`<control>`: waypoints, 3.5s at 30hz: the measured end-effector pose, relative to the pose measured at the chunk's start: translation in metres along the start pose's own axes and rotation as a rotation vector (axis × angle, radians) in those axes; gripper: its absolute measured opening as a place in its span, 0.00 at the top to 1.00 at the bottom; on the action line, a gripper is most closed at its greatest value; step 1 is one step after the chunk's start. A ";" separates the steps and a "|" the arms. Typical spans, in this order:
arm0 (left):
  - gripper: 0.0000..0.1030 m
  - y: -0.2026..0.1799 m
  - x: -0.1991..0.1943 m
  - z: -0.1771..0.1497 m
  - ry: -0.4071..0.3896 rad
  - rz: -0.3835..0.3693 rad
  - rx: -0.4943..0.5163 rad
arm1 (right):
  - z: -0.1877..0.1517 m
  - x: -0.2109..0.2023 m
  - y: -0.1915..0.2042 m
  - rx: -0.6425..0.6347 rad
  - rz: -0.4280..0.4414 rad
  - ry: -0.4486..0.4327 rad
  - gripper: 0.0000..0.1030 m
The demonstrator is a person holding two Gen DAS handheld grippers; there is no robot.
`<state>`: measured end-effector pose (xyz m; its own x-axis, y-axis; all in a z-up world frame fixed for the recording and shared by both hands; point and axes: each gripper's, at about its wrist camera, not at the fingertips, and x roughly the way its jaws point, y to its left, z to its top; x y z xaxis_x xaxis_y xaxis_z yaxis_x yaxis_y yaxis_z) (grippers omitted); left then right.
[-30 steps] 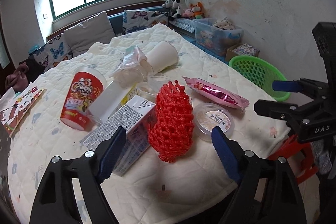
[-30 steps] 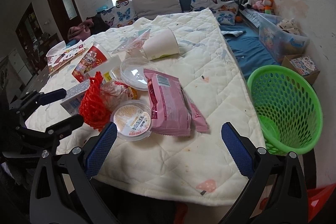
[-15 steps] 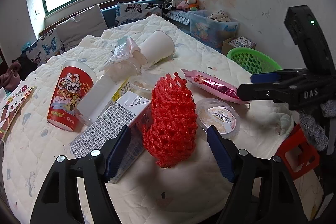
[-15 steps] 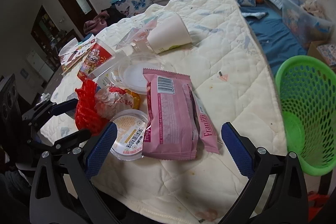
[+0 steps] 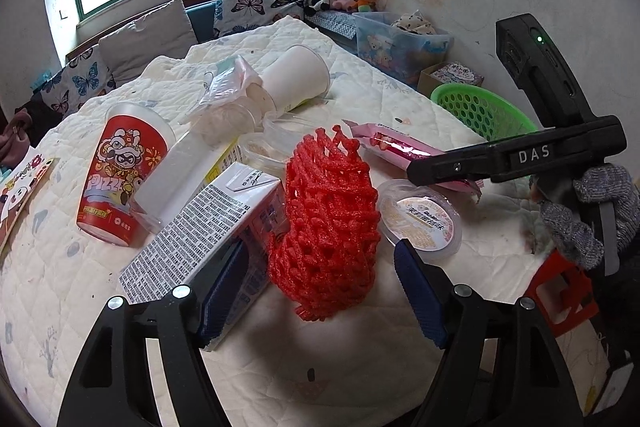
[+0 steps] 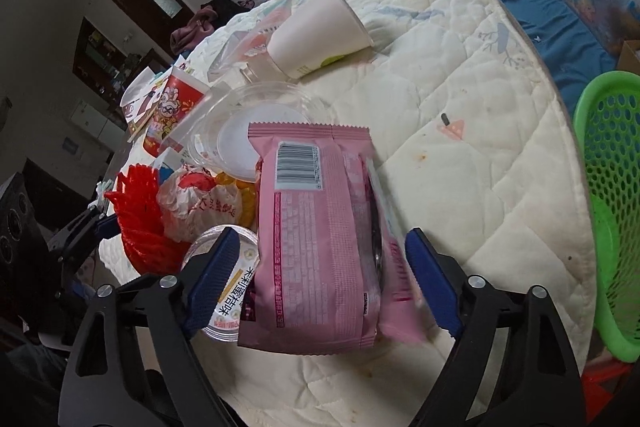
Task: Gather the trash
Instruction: 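Grasp the red net sleeve with the left tool while the right tool grasps the pink wrapper, then carry both items to the green basket and open both tools to drop them, then grasp the white milk carton with the left tool while the right tool grasps the clear tub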
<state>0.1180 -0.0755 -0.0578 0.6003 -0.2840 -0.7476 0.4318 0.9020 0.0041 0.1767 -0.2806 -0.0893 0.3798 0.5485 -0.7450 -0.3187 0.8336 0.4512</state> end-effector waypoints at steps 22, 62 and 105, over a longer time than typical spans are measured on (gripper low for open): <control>0.67 0.003 -0.008 0.002 -0.010 -0.032 -0.002 | -0.009 -0.016 0.000 0.058 0.066 -0.069 0.46; 0.66 -0.138 0.056 0.165 -0.010 -0.275 0.130 | -0.051 -0.140 -0.190 0.376 -0.393 -0.313 0.29; 0.25 -0.051 -0.008 0.098 -0.082 -0.174 0.069 | -0.074 -0.154 -0.047 0.166 -0.245 -0.361 0.20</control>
<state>0.1578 -0.1513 0.0130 0.5638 -0.4619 -0.6847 0.5773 0.8133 -0.0733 0.0687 -0.4095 -0.0327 0.7141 0.2972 -0.6338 -0.0497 0.9246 0.3776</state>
